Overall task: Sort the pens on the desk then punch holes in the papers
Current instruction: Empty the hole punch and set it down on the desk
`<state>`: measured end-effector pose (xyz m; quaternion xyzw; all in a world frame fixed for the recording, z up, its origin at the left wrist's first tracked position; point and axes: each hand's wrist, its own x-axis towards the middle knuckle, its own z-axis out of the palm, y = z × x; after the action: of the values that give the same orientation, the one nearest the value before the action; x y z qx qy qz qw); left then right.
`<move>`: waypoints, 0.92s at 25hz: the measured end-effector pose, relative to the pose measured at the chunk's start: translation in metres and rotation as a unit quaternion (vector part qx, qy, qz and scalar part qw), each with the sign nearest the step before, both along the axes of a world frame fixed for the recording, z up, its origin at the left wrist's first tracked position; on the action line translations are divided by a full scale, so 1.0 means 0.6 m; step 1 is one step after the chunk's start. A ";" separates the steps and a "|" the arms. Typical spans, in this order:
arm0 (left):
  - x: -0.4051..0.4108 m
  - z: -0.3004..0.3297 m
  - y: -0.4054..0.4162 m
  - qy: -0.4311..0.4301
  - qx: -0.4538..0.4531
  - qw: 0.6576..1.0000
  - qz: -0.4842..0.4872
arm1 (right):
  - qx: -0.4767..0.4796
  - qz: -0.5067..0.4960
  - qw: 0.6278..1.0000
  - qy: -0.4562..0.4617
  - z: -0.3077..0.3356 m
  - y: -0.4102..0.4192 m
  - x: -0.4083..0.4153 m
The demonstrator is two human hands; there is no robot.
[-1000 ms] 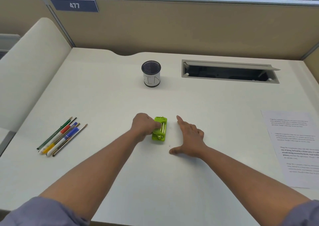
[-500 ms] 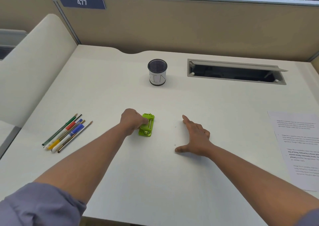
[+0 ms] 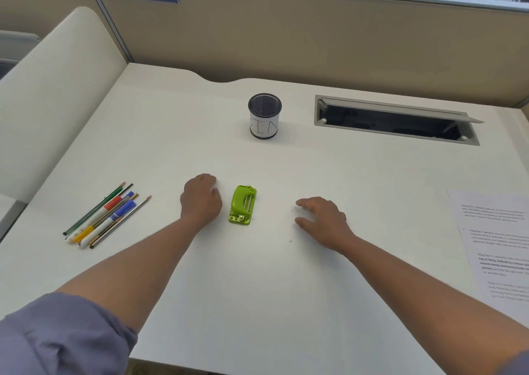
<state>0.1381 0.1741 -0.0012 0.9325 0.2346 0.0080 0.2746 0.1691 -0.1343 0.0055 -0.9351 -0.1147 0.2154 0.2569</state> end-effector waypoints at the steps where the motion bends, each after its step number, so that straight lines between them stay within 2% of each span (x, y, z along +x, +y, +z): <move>1: -0.007 -0.012 0.004 -0.011 0.041 0.999 -0.023 | 0.004 0.000 1.000 -0.001 0.000 0.006 0.004; 6: -0.012 -0.048 0.009 -0.092 0.102 0.989 -0.047 | -0.023 0.009 0.999 -0.031 0.000 0.028 0.018; 10: -0.005 -0.064 0.010 -0.077 0.092 0.992 -0.047 | -0.029 0.019 0.998 -0.057 0.001 0.034 0.034; 17: -0.002 -0.067 0.012 -0.061 0.095 0.993 -0.041 | -0.128 0.162 0.969 -0.138 0.002 0.043 0.041; 23: -0.001 -0.070 0.012 -0.049 0.094 0.994 -0.029 | -0.144 0.199 0.965 -0.088 0.007 0.051 0.055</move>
<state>0.1377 0.1814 -0.0432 0.9591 0.1921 0.0676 0.1965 0.2021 -0.1038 0.0099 -0.9360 -0.2880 0.1934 0.0601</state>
